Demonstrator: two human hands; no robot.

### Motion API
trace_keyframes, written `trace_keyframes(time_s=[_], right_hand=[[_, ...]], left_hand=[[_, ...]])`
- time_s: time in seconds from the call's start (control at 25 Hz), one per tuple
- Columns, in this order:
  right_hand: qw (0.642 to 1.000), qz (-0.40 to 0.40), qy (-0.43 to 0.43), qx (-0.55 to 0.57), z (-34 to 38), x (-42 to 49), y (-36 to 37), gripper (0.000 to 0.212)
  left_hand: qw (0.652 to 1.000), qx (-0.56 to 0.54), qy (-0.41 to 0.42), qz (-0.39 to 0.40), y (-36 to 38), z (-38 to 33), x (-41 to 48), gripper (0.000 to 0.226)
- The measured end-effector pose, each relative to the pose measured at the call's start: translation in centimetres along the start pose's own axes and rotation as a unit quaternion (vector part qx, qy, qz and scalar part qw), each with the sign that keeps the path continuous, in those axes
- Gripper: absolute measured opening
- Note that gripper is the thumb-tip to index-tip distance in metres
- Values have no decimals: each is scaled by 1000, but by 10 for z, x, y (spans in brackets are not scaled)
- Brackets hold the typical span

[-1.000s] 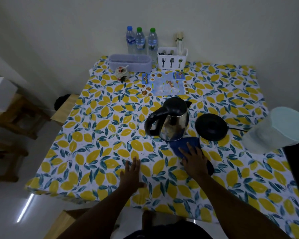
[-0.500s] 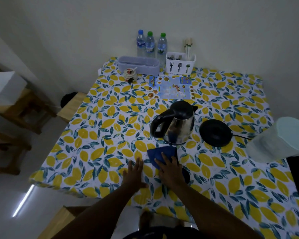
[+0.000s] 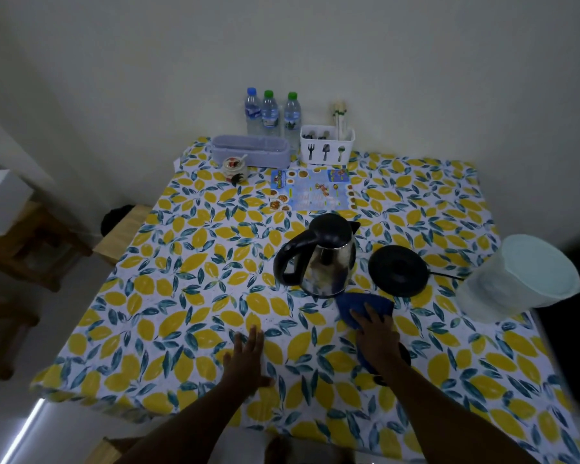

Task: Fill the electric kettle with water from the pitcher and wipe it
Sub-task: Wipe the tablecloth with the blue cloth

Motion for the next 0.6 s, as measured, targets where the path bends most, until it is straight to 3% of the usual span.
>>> trace_keyframes(time_s=[0.12,0.28,0.6], right_hand=[[999,-4,14,-47,-8,-21,14,52],[999,-26,27,-20,-42,-69,36,52],[991,-116,63,1,-138,-110,7,57]], left_hand=[[1000,5,0,2,-7,-17,-1,106],[995,1,91,-46,-9,-77,-2,85],[972,48,221,-63,4,-203,4,73]])
Point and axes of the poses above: each hand's wrist, its own x-axis towards the middle knuckle, its own y-axis out of the palm, z = x × y, the point moved 5 cm from there along x, towards the middle knuckle, and after that the axes turned 8 degrees about x, right-handed, at the moved point
